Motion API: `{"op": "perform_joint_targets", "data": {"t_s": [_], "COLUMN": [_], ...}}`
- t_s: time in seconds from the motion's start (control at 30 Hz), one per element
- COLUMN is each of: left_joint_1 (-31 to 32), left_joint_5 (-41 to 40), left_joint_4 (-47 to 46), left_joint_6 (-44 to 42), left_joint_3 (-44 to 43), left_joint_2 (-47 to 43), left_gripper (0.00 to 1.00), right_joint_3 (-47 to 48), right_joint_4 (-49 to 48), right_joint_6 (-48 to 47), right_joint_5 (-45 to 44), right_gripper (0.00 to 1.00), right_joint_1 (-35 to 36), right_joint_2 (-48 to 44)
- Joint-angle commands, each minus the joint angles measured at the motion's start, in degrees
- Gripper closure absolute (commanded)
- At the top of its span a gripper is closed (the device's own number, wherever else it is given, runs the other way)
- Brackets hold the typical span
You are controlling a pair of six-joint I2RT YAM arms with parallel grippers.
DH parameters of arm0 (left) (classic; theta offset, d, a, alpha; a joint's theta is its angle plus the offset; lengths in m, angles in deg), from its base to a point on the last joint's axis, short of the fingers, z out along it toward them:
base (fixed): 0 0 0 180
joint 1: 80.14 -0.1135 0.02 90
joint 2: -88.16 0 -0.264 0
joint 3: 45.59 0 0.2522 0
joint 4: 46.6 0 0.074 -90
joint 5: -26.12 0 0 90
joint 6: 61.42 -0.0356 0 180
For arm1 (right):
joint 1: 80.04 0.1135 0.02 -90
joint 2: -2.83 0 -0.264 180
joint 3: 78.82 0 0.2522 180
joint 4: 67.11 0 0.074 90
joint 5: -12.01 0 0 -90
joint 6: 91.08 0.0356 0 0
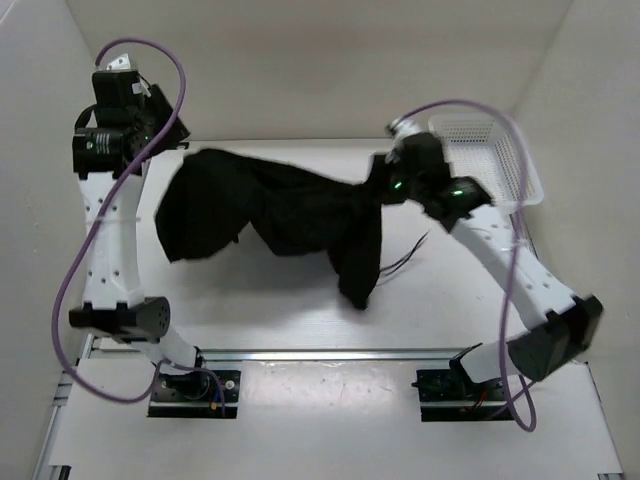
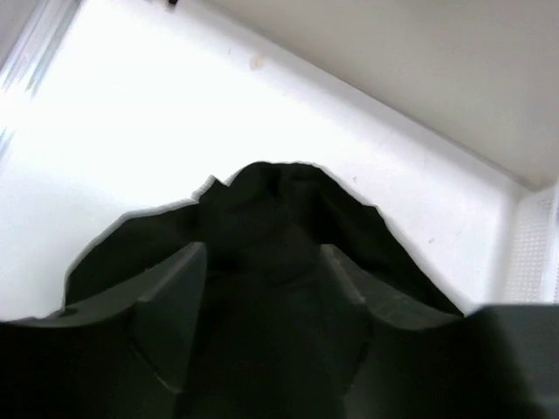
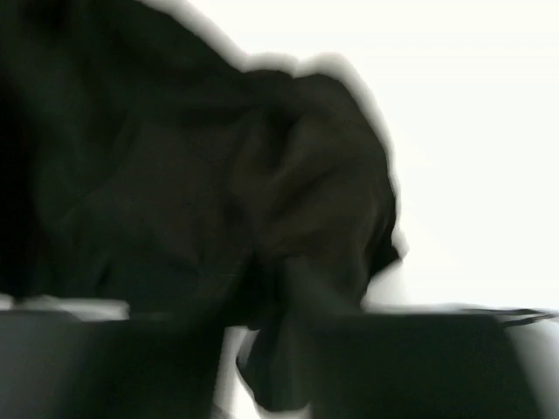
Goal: Fold and stack the trousers
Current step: Flatten the trousers out
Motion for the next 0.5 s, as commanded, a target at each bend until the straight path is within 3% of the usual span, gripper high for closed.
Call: {"op": "perform_joint_targets", "data": {"t_s": [0.0,0.07,0.1,0.2,0.27,0.37,0.43,0.47], "left_joint_1": [-4.3,-4.9,-4.9,-4.9,-4.9,-4.9,-4.9,-3.4], "left_joint_5": [6.6,5.8,5.8,6.3,7.9,9.5,10.8,12.1], "left_joint_4": [1.2,2.1,2.1,0.3,-3.0,-4.4,-7.0,-8.2], "left_joint_6": [0.2,0.2,0.2,0.2,-0.5,-1.2,-1.2,-0.7], "left_joint_3": [0.8,-0.1,-0.1,5.2,11.0,20.2,26.1,29.5], "left_joint_2": [5.5,7.0,7.0,4.1,2.1,-1.0,-3.2,-4.0], "left_gripper": [0.30,0.11,0.01,0.01,0.24,0.75,0.79,0.74], "right_joint_3": [-6.7,-6.1,-6.1,-5.3,-6.0,-9.8,-12.1,-13.3], "right_joint_4": [3.0,6.3,7.2,7.7,7.7,7.1,7.1,7.1], "right_joint_6": [0.2,-0.9,-0.9,-0.9,0.6,1.3,1.8,2.5], "right_joint_5": [0.1,-3.1,-5.1,-8.7,-7.5,-5.6,-3.9,-2.6], "right_gripper": [0.39,0.00,0.00,0.00,0.00,0.00,0.02,0.02], "right_joint_1": [7.2,10.1,10.1,7.7,3.1,-0.6,-0.6,0.0], "right_joint_2": [4.0,4.6,4.6,1.6,-0.6,-3.8,-4.4,-5.2]}}
